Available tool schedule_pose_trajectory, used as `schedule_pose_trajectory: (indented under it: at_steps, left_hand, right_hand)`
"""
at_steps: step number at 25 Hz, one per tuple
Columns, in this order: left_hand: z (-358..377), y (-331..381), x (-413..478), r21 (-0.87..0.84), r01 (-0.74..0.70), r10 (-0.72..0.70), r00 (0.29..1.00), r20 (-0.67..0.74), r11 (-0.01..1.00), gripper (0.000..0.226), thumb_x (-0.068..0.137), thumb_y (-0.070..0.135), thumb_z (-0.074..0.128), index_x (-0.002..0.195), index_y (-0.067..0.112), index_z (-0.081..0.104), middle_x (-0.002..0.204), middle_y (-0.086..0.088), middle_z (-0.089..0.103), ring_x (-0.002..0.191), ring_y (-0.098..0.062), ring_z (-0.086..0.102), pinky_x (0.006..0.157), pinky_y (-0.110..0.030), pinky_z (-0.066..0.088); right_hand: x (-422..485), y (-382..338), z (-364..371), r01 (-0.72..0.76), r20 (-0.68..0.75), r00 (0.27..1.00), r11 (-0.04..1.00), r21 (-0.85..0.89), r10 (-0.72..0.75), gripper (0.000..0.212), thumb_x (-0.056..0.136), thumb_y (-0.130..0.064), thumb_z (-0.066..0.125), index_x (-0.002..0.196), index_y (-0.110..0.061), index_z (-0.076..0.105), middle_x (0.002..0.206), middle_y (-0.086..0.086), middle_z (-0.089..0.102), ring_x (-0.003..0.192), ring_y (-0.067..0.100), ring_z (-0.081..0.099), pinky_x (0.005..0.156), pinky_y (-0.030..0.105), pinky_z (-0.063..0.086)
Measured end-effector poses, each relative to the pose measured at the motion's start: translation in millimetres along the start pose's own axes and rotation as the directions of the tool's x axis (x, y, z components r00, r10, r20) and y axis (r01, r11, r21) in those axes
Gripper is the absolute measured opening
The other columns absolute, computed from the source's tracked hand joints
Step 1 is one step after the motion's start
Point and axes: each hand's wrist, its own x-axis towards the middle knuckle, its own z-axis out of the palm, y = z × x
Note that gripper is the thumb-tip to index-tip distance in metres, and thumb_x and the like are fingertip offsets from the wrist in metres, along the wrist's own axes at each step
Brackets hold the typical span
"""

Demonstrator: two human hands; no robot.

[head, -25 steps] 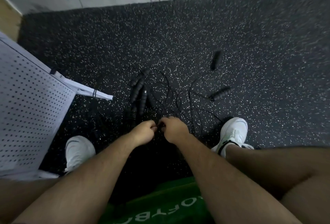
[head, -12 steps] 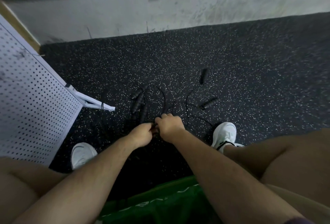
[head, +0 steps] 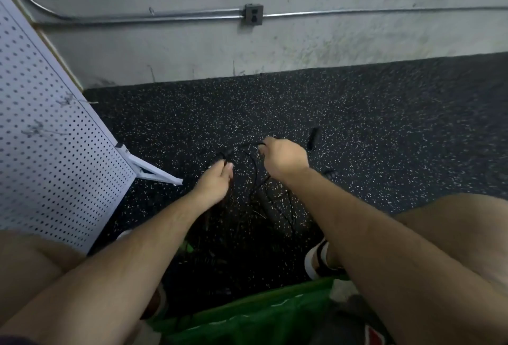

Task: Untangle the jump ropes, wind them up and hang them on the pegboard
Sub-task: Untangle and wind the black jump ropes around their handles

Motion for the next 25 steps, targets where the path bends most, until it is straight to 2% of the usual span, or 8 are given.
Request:
schedule_pose_trajectory:
  at_steps: [2,4,8,12,16,20,23,25]
  left_hand:
    - [-21.9,36.2,9.8,-0.063,-0.067,0.061,0.994,-0.091,0.996,0.038,0.106,0.046,0.035,0.079,0.027,0.055,0.083,-0.001,0.060,0.081,-0.023,0.060,0.081,-0.045,0.052]
    - [-50.3,80.4,15.5,-0.082,-0.152,0.139,0.979,-0.146,0.985,0.037,0.108,0.041,0.036,0.082,0.022,0.054,0.078,0.002,0.055,0.074,-0.018,0.055,0.076,-0.043,0.054]
    - [-101.3,152.1,29.6,-0.114,-0.297,0.271,0.942,-0.199,0.948,0.035,0.109,0.034,0.036,0.083,0.020,0.055,0.070,0.004,0.043,0.063,-0.013,0.044,0.067,-0.040,0.051]
    - [-131.8,191.2,36.3,-0.226,-0.372,0.327,0.921,-0.213,0.900,0.032,0.110,0.030,0.036,0.088,0.020,0.057,0.068,0.004,0.040,0.062,-0.012,0.041,0.073,-0.045,0.051]
    - [-137.1,201.1,40.7,-0.396,-0.416,0.341,0.907,-0.247,0.819,0.030,0.110,0.025,0.038,0.089,0.015,0.057,0.057,0.012,0.038,0.053,-0.008,0.036,0.057,-0.031,0.039]
    - [-144.5,206.3,53.0,-0.513,-0.395,0.323,0.919,-0.228,0.762,0.026,0.110,0.022,0.040,0.094,0.013,0.059,0.051,0.016,0.037,0.050,-0.006,0.033,0.054,-0.027,0.030]
    - [-165.0,209.7,60.7,-0.631,-0.407,0.321,0.913,-0.253,0.661,0.023,0.108,0.020,0.043,0.093,0.011,0.058,0.053,0.013,0.034,0.050,-0.007,0.031,0.052,-0.026,0.028]
    - [-175.6,206.7,64.7,-0.672,-0.411,0.301,0.911,-0.281,0.616,0.025,0.108,0.020,0.042,0.090,0.012,0.056,0.054,0.011,0.032,0.049,-0.007,0.029,0.050,-0.025,0.028]
  right_hand:
    - [6.6,-0.7,-28.5,0.004,0.046,0.999,0.996,0.094,-0.008,0.026,0.108,-0.035,0.039,0.096,-0.016,0.053,0.087,0.000,0.058,0.080,0.024,0.057,0.059,0.031,0.038]
    - [13.0,-0.7,-60.9,0.045,0.028,0.998,0.986,0.161,-0.050,0.032,0.108,-0.036,0.039,0.099,-0.013,0.059,0.089,0.001,0.058,0.075,0.021,0.055,0.052,0.029,0.034]
    - [33.7,-16.0,-124.4,0.187,-0.179,0.974,0.937,0.295,-0.138,0.034,0.107,-0.036,0.044,0.106,-0.017,0.072,0.101,0.003,0.058,0.081,0.015,0.052,0.069,0.025,0.041]
    - [48.7,-38.3,-158.2,0.275,-0.281,0.947,0.847,0.455,-0.157,0.032,0.106,-0.034,0.045,0.098,-0.016,0.070,0.090,-0.001,0.070,0.075,0.012,0.062,0.064,0.026,0.042]
    - [55.8,-48.1,-136.6,0.260,-0.120,0.965,0.847,0.464,-0.231,0.028,0.106,-0.033,0.048,0.105,-0.011,0.065,0.084,-0.003,0.065,0.072,0.011,0.058,0.066,0.030,0.042]
    - [72.1,-64.7,-121.3,0.234,-0.028,0.965,0.804,0.547,-0.262,0.018,0.104,-0.028,0.053,0.111,-0.016,0.063,0.082,-0.006,0.060,0.067,0.007,0.053,0.062,0.025,0.039]
    - [86.9,-67.0,-117.4,0.207,0.030,0.966,0.835,0.510,-0.258,0.022,0.105,-0.032,0.050,0.103,-0.016,0.065,0.076,-0.007,0.059,0.064,0.009,0.053,0.061,0.026,0.042]
    - [93.8,-66.5,-117.7,0.176,0.056,0.970,0.840,0.514,-0.237,0.027,0.106,-0.036,0.047,0.096,-0.019,0.065,0.081,-0.004,0.065,0.068,0.012,0.056,0.068,0.033,0.049]
